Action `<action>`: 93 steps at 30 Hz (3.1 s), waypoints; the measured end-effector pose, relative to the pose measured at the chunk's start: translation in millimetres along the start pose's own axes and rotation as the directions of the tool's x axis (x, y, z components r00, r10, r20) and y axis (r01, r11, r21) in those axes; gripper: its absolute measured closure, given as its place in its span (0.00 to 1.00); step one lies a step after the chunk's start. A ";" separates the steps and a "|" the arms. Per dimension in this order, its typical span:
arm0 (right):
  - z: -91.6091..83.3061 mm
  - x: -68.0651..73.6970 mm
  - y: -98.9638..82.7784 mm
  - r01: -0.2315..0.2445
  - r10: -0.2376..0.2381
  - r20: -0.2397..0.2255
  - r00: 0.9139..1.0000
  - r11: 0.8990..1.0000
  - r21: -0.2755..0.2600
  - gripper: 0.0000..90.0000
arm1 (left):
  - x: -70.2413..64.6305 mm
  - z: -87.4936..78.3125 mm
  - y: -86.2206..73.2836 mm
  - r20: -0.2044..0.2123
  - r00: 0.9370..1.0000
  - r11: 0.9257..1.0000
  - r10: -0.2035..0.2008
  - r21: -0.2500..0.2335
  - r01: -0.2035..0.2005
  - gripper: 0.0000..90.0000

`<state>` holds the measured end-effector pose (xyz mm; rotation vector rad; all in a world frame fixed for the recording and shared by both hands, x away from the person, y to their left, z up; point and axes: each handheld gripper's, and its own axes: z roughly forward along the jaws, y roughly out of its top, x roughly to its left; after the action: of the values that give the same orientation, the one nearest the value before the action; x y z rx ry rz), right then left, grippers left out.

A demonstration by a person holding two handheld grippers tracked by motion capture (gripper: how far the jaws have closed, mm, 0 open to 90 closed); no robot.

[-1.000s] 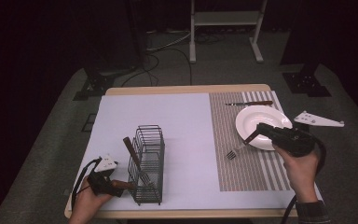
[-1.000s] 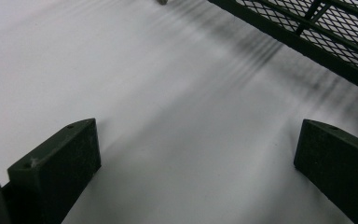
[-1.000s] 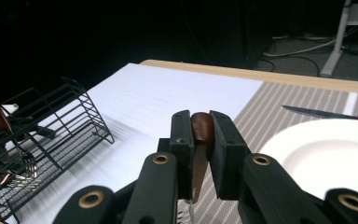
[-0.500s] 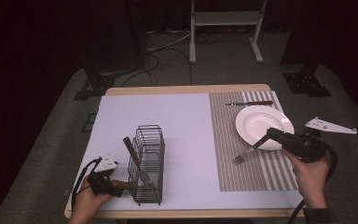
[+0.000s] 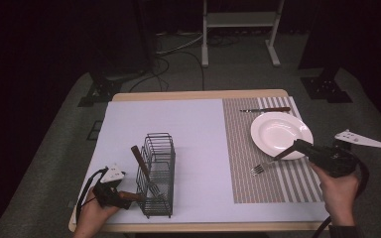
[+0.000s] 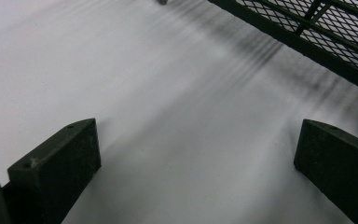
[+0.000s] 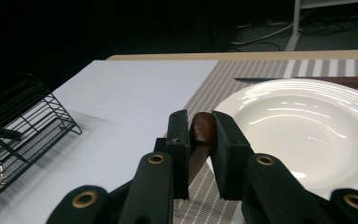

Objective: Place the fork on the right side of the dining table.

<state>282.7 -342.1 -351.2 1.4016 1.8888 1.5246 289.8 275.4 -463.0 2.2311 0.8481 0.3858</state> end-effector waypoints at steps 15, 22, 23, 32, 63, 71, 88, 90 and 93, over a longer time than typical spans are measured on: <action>-7.5 -21.3 -17.0 -0.052 0.051 0.079 0.996 0.999 0.013 0.79 | -0.1 0.1 0.0 0.000 1.000 1.000 -0.001 -0.001 0.001 0.00; -9.1 -31.8 -25.8 -0.078 0.073 0.111 0.991 0.996 0.036 0.75 | 0.0 0.2 0.1 -0.001 1.000 1.000 0.000 -0.003 0.000 0.00; -9.1 -33.3 -26.8 -0.079 0.074 0.115 0.991 0.996 0.037 0.75 | 0.0 0.2 0.0 0.000 1.000 1.000 0.000 -0.003 0.000 0.00; -6.5 -46.8 -37.7 -0.117 0.107 0.151 0.983 0.991 0.063 0.69 | 0.0 0.2 0.1 0.000 1.000 1.000 -0.001 -0.002 0.001 0.00; 8.7 -77.9 -65.4 -0.206 0.163 0.235 0.958 0.963 0.173 0.50 | 0.0 0.2 0.1 0.000 1.000 1.000 -0.001 -0.002 0.001 0.00; 15.7 -82.6 -71.4 -0.221 0.166 0.250 0.954 0.951 0.215 0.47 | 0.0 0.3 0.1 0.000 1.000 1.000 -0.001 -0.002 0.001 0.00; 20.2 -86.9 -76.1 -0.224 0.156 0.273 0.949 0.944 0.242 0.44 | 0.0 0.2 0.1 0.000 1.000 1.000 -0.001 -0.001 0.001 0.00; 20.1 -87.1 -76.2 -0.224 0.154 0.276 0.949 0.944 0.242 0.43 | 0.0 0.3 0.1 0.000 1.000 1.000 -0.001 -0.002 0.001 0.00; 20.0 -87.5 -76.4 -0.223 0.151 0.281 0.948 0.944 0.243 0.43 | 0.0 0.3 0.1 0.001 1.000 1.000 -0.002 -0.002 0.002 0.00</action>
<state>301.6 -399.6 -452.3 1.8521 1.8961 1.1166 290.0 275.3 -463.2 2.2286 0.8488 0.3847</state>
